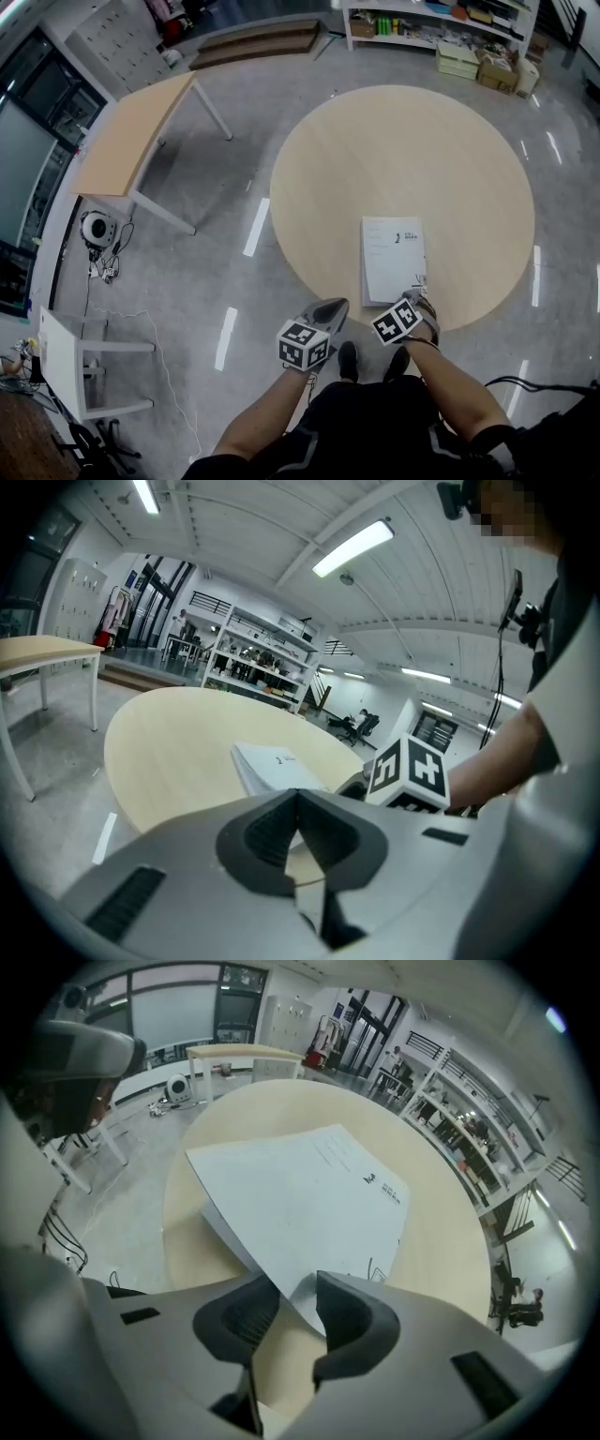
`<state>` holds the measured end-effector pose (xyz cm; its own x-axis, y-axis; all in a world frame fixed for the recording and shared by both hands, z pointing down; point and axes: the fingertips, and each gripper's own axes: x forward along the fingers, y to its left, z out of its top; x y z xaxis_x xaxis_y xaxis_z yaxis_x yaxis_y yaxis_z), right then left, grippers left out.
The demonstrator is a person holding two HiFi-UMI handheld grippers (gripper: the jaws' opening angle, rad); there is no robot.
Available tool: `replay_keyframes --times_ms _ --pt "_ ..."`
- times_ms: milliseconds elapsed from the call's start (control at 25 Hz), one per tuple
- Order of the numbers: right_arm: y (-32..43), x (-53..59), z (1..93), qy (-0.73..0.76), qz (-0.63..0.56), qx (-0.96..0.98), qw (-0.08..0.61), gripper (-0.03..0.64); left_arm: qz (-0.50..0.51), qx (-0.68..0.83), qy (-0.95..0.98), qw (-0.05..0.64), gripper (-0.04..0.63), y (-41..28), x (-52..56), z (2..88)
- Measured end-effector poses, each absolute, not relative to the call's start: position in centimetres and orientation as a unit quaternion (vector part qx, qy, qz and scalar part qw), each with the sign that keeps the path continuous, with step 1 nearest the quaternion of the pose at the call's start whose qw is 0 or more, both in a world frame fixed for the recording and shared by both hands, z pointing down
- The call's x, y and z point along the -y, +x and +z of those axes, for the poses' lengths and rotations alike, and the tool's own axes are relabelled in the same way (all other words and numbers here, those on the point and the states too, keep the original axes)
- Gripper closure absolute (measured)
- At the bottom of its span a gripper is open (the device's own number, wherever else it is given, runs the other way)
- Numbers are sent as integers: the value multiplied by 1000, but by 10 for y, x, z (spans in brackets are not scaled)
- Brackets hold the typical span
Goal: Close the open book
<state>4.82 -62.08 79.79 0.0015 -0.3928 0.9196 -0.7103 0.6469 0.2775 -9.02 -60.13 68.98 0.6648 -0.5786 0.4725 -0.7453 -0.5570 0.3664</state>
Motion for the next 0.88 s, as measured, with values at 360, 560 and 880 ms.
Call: replay_keyframes --times_ms 360,560,880 --pt "36 591 786 368 182 759 506 500 150 381 871 272 597 -87 597 682" --pt "45 615 728 385 238 808 377 516 122 402 873 249 597 -91 619 653" --pt "119 670 579 458 204 845 185 617 80 400 891 200 597 -66 649 580"
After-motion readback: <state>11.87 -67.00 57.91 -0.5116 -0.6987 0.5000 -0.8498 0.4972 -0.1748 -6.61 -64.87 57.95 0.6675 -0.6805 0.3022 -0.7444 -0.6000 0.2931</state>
